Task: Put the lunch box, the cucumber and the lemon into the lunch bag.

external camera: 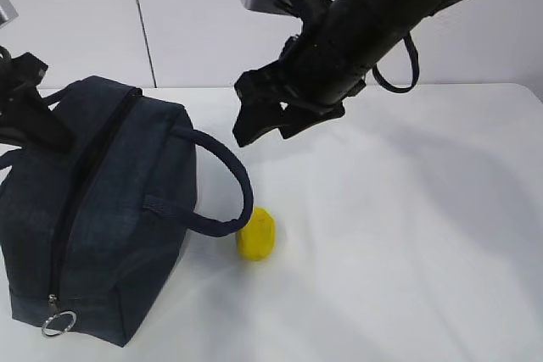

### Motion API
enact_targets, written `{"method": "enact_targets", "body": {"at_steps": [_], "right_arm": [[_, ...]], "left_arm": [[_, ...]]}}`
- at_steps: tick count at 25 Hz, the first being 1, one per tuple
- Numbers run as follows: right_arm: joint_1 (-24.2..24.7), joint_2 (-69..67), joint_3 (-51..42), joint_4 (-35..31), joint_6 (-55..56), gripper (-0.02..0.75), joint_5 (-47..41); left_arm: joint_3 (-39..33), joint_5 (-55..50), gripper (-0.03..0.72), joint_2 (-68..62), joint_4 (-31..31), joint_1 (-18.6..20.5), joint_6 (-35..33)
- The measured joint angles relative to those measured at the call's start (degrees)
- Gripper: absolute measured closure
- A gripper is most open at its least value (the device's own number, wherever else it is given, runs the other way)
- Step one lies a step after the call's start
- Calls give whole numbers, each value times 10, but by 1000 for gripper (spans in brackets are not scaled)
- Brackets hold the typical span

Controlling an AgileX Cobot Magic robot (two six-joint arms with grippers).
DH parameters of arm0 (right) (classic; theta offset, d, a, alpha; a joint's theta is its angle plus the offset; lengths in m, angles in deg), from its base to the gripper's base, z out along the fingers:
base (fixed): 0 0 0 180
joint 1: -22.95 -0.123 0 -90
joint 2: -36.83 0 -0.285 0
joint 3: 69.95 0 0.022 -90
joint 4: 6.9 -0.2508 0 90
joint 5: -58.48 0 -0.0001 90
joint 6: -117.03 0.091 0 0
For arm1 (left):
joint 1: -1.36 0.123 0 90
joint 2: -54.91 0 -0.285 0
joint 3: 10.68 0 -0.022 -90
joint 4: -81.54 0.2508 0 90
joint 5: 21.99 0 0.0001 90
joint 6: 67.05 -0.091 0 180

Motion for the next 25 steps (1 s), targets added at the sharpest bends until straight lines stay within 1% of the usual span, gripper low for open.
{"method": "enact_targets", "body": {"at_steps": [4, 6, 9, 12, 15, 18, 21, 25], "right_arm": [[0, 0, 0, 67, 72, 246, -20], [0, 1, -6, 76, 97, 246, -21], [0, 1, -34, 75, 125, 246, 4], [0, 1, -77, 45, 135, 246, 53], [0, 1, -118, -4, 135, 246, 106], [0, 1, -143, -22, 135, 246, 145], [0, -3, -150, -32, 134, 246, 162], [0, -31, -150, -64, 113, 246, 172]], "left_arm": [[0, 4, 691, 0, 17, 0, 11], [0, 5, 691, 0, 24, 0, 15], [0, 6, 691, 0, 29, 0, 19], [0, 6, 692, 0, 42, 0, 27], [1, 7, 692, 0, 60, 0, 40], [1, 7, 692, 0, 74, 0, 45], [1, 9, 692, 0, 87, 0, 53], [1, 9, 692, 0, 91, 0, 59]]}}
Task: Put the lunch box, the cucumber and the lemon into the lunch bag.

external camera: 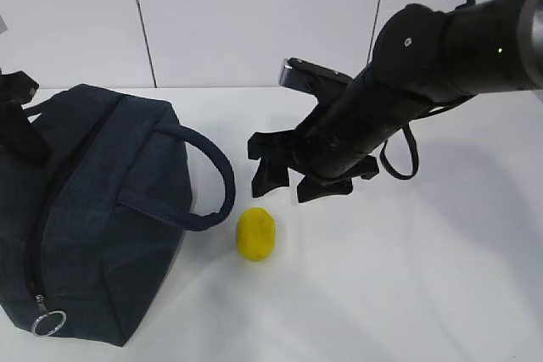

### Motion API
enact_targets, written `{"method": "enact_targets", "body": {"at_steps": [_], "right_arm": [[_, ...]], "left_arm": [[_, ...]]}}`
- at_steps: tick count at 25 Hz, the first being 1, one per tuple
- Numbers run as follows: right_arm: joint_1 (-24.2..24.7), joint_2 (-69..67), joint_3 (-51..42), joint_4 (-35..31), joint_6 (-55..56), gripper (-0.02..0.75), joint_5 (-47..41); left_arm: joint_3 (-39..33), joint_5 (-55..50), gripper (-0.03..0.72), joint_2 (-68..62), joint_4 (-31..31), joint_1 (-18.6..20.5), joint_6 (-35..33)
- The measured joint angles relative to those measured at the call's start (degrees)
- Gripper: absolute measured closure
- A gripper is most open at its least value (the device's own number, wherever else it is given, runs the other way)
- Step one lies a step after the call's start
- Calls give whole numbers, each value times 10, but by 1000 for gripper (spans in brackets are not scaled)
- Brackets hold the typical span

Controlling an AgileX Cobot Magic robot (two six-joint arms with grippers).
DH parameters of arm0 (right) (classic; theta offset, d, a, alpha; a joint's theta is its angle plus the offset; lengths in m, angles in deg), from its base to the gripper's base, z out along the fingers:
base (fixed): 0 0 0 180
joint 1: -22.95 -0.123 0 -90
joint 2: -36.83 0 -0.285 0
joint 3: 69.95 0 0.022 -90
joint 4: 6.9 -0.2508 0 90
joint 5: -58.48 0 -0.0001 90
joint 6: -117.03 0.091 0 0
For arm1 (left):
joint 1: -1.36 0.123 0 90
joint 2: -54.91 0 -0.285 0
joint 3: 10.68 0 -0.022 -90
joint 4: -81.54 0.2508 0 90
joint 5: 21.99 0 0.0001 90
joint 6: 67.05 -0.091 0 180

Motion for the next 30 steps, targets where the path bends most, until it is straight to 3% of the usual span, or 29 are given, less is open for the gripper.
{"method": "enact_targets", "body": {"at_steps": [8, 30], "right_arm": [[0, -35, -1, -122, -129, 179, 11], [0, -95, -1, -146, -158, 151, 30]], "left_arm": [[0, 0, 692, 0, 1, 0, 2], [0, 0, 692, 0, 1, 0, 2]]}}
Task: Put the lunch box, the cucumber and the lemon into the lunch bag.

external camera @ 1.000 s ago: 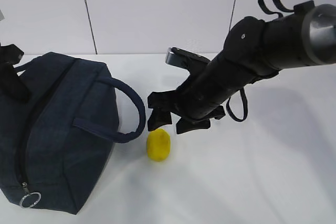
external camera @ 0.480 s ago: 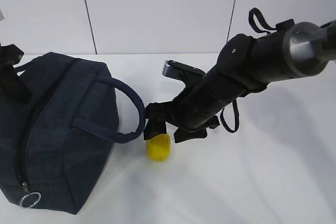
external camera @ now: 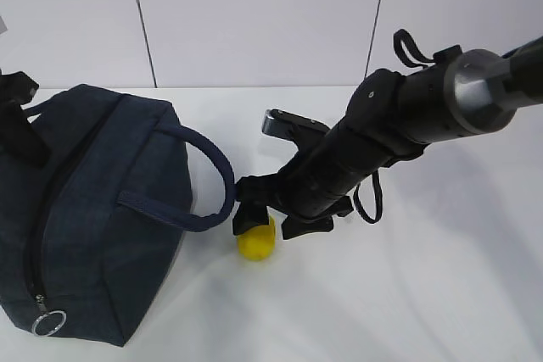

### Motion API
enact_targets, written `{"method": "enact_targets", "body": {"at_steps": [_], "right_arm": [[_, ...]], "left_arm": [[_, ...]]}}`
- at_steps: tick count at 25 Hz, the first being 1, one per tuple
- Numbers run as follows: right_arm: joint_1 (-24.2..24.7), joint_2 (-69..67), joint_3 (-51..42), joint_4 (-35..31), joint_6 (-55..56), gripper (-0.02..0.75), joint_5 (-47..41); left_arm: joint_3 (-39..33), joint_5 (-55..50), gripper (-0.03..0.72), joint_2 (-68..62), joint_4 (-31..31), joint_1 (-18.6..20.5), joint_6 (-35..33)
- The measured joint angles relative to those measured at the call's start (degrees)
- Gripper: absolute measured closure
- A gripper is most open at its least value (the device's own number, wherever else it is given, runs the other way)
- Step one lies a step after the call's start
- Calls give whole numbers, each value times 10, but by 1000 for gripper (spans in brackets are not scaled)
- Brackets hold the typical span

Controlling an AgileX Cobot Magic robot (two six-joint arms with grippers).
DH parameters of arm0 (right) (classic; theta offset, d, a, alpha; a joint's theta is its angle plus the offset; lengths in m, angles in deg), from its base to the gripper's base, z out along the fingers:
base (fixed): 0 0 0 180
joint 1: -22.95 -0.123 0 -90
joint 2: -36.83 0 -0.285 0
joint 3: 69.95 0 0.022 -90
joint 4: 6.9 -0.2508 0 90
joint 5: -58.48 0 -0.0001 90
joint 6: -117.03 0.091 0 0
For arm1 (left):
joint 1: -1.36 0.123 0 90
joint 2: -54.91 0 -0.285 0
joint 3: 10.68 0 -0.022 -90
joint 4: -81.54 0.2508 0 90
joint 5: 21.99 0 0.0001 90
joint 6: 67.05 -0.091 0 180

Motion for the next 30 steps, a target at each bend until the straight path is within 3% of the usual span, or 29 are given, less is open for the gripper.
{"method": "enact_targets", "body": {"at_steps": [15, 23, 30], "right_arm": [[0, -17, 0, -20, -2, 156, 7], [0, -17, 0, -23, -2, 351, 8], [0, -15, 0, -18, -3, 372, -11]], "left_arm": [[0, 1, 692, 0, -1, 0, 0], [0, 1, 692, 0, -2, 0, 0], [0, 1, 692, 0, -4, 0, 0]]}}
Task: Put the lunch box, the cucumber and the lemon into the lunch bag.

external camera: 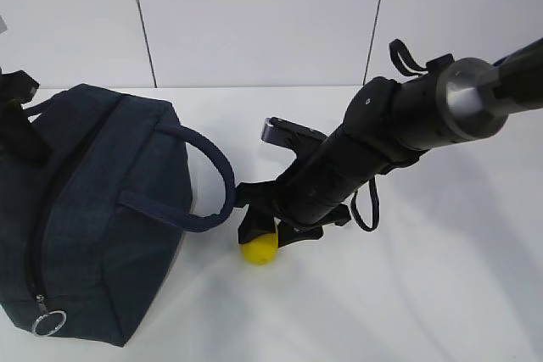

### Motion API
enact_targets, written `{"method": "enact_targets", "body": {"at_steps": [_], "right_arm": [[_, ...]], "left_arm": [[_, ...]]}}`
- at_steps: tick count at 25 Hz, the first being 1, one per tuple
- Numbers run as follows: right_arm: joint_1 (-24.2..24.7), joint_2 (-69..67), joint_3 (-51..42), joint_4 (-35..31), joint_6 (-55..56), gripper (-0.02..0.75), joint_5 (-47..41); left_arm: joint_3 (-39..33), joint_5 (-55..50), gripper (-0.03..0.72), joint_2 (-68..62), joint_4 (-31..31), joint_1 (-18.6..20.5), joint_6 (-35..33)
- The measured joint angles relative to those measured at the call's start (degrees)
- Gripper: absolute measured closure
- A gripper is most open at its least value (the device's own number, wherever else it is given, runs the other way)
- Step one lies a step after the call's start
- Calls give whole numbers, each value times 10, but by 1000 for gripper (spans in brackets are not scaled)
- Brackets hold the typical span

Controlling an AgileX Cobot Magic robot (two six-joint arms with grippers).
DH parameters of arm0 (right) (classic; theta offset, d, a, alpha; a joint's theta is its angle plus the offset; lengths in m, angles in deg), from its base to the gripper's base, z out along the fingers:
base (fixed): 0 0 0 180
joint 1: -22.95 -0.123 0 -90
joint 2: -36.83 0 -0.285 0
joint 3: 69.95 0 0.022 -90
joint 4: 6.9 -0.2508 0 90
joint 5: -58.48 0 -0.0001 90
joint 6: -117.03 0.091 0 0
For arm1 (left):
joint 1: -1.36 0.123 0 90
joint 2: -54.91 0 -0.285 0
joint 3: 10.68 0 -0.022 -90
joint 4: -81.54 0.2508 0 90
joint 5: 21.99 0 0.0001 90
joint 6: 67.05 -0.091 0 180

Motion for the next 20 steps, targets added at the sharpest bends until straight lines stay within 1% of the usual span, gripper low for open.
{"method": "enact_targets", "body": {"at_steps": [4, 7, 13, 14, 16, 17, 18, 20], "right_arm": [[0, 34, 0, 33, 0, 372, -6], [10, 73, 0, 51, 0, 372, -8], [34, 145, 0, 51, 0, 374, -10], [34, 152, 0, 39, -5, 374, -13], [34, 162, 0, -10, -37, 374, -26], [34, 163, 0, -48, -67, 374, -35], [34, 164, 0, -100, -95, 374, -42], [34, 164, 0, -176, -169, 374, -65]], "left_arm": [[0, 0, 692, 0, -13, 0, 0], [0, 0, 692, 0, -19, 0, 0], [0, -6, 692, 0, -44, 0, 0], [0, -8, 692, 0, -52, 0, -1], [0, -15, 692, 0, -72, 0, -9], [0, -18, 692, 0, -84, 0, -15], [0, -21, 692, 0, -94, 0, -22], [0, -28, 692, 0, -113, 0, -31]]}}
